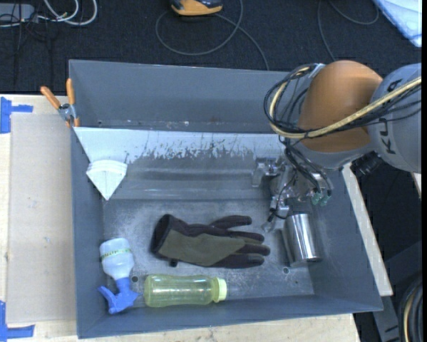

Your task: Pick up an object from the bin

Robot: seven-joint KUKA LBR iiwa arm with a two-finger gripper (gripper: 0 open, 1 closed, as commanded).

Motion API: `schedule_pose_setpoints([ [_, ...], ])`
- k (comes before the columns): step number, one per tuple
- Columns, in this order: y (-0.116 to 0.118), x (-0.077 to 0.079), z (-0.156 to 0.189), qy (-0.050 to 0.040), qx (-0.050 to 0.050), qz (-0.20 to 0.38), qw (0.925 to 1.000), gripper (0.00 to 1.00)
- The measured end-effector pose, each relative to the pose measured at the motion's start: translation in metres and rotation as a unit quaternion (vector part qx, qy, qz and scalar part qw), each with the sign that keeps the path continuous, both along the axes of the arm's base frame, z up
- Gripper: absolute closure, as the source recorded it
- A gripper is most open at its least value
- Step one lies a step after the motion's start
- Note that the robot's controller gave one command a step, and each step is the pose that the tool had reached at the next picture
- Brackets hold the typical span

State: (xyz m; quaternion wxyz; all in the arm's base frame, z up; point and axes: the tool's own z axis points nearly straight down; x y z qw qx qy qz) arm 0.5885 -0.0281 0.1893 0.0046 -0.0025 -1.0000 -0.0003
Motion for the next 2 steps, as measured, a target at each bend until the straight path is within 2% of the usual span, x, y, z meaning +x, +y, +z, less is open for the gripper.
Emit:
schedule_pose_setpoints([
  [1, 0.000, 0.001, 0.005, -0.0040, 0.000, 0.000, 1.0000, 0.00],
  [2, 0.032, -0.011, -0.055, -0.0040, 0.000, 0.026, 0.9997, 0.00],
])
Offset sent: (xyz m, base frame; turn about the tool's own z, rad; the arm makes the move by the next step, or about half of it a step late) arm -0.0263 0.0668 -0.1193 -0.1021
